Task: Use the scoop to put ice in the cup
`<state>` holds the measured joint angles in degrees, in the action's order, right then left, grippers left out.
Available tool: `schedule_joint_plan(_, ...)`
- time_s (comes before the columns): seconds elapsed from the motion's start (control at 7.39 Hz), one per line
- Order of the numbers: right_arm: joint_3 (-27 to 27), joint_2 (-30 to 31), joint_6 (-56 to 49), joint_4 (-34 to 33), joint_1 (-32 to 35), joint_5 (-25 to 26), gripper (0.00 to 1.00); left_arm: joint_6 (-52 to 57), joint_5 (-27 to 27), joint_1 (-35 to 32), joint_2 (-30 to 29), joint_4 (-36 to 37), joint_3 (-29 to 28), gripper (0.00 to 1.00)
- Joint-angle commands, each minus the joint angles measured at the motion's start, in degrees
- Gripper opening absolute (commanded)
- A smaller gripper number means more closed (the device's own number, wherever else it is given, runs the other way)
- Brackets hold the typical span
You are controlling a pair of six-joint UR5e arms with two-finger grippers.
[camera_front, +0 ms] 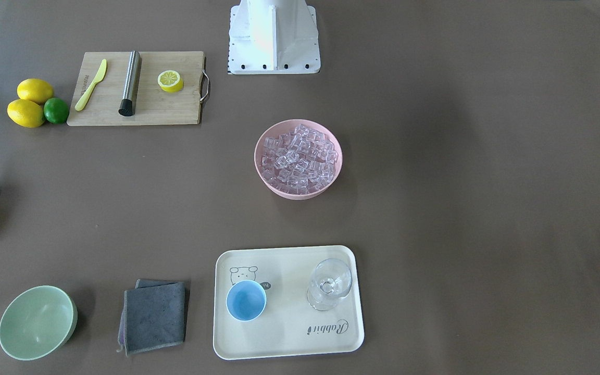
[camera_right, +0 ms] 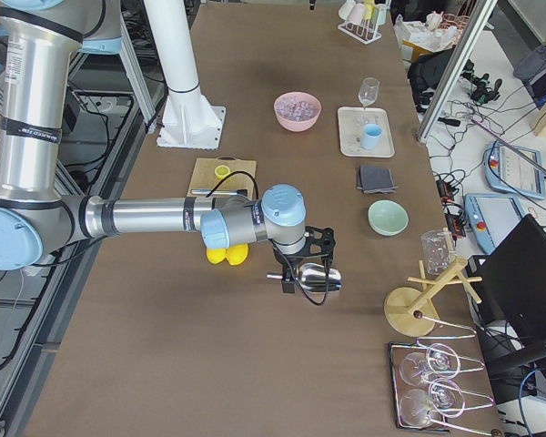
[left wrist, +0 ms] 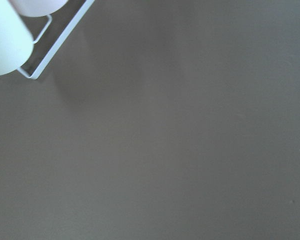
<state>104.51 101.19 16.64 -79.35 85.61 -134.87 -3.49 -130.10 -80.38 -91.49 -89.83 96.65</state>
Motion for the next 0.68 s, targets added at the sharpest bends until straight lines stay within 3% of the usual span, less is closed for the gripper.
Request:
schedule_joint_plan(0.0, -1.7, 0.9, 5.8, 8.1, -3.7, 1.8, 1.00, 1.2, -0.1, 5.6, -0.2, -0.5, 3.7, 0.99)
schedule_joint_plan(0.27, -2.4, 2.9, 7.7, 12.6, -5.5, 2.2, 1.00, 15.4, -1.0, 5.7, -1.6, -1.0, 5.9, 0.99)
schedule_joint_plan(0.54, -2.6, 4.4, 14.0, 18.3, -10.3, 5.6, 1.00, 21.2, -7.5, 11.4, -2.3, -5.0, 8.2, 0.99)
